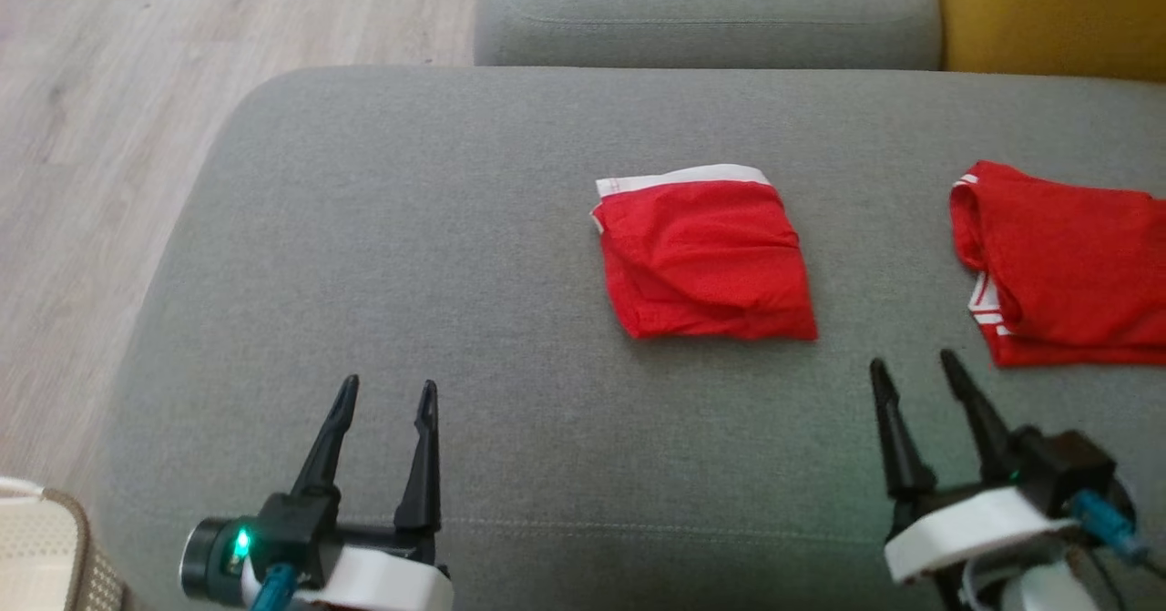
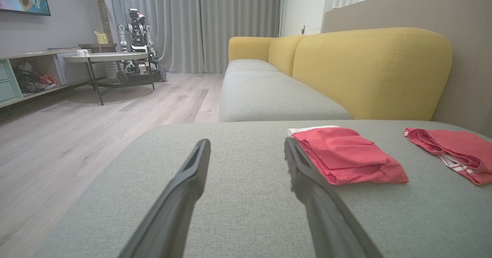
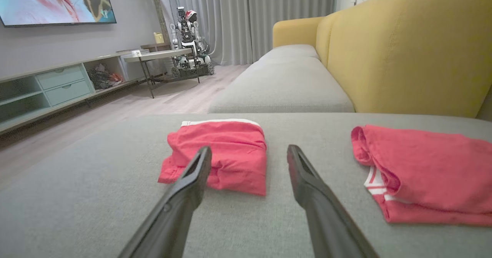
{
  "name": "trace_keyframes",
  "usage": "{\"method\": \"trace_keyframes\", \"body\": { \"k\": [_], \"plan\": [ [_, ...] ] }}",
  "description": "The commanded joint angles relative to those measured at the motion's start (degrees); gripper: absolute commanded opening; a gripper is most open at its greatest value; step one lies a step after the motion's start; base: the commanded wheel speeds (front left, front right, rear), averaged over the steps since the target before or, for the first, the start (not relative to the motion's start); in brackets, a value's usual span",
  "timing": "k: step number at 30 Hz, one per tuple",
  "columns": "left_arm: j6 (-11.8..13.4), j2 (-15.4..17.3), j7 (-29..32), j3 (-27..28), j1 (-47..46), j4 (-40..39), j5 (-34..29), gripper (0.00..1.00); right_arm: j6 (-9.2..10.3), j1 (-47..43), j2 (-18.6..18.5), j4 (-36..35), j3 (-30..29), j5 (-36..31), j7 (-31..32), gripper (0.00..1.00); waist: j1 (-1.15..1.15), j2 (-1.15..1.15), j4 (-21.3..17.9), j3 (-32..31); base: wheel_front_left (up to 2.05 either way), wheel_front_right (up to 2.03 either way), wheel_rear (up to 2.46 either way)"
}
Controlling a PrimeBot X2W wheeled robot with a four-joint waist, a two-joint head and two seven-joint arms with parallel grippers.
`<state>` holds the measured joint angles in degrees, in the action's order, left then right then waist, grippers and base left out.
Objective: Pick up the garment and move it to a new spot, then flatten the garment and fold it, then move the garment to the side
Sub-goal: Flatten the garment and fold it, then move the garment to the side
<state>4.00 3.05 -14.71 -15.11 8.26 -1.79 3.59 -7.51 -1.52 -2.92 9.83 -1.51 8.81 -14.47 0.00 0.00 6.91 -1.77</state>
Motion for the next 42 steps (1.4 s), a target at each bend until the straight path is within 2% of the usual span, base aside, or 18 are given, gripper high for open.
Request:
{"method": "trace_keyframes", "body": {
  "k": [1, 10, 22, 26, 30, 34, 38, 42],
  "plan": [
    [-0.2, 0.0, -0.3, 2.4, -1.6, -1.6, -0.3, 1.0, 0.02, 1.4, 0.0, -2.3, 1.7, 0.1, -0.5, 1.0, 0.0, 0.0, -0.4, 0.0, 0.0, 0.0, 0.0],
    [-0.8, -0.1, -0.3, 2.9, -1.8, 0.2, -0.5, 1.0, 0.02, 0.4, 0.0, -2.5, 3.0, 0.4, -0.5, 1.0, 0.0, 0.0, -1.8, 0.1, 0.0, 0.0, 0.0],
    [-1.1, -0.2, -0.3, 2.1, -2.3, 1.2, -0.6, 1.0, 0.02, 0.7, 0.0, -2.1, 2.4, 0.6, -0.5, 1.0, 0.0, 0.0, -0.1, 0.9, 0.0, 0.0, 0.0],
    [-0.9, -0.2, -0.3, 1.6, -2.5, 1.4, -0.8, 1.0, 0.02, 2.7, 0.0, 0.4, 2.2, 0.7, -0.5, 1.0, 0.0, 0.0, 0.6, 1.5, 0.0, 0.0, 0.0],
    [-1.2, -0.2, -0.3, 0.0, -3.6, 1.3, -1.0, 1.0, 0.02, 8.5, 0.0, 6.3, 1.2, 0.9, -0.5, 1.0, 0.0, 0.0, 1.7, 3.5, 0.0, 0.0, 0.0],
    [-1.6, -0.2, -0.3, -2.0, -5.4, 1.2, -0.8, 1.0, 0.02, 17.8, 0.0, 17.3, 0.4, 0.4, -0.5, 1.0, 0.0, 0.0, 3.2, 6.6, 0.0, 0.0, 0.0],
    [-2.2, -0.2, -0.3, -4.2, -7.4, 1.5, -0.5, 1.0, 0.02, 27.7, -0.1, 29.2, -1.6, -3.0, 1.4, 1.0, 0.0, 0.0, 5.4, 9.2, 0.0, 0.0, 0.0],
    [-2.2, -0.2, -0.3, -5.9, -9.3, 1.9, 0.1, 1.0, 0.02, 35.3, -1.8, 37.7, -3.3, -3.2, 4.1, 1.0, 0.0, 0.0, 7.6, 11.2, 0.0, 0.0, 0.0]
  ]
}}
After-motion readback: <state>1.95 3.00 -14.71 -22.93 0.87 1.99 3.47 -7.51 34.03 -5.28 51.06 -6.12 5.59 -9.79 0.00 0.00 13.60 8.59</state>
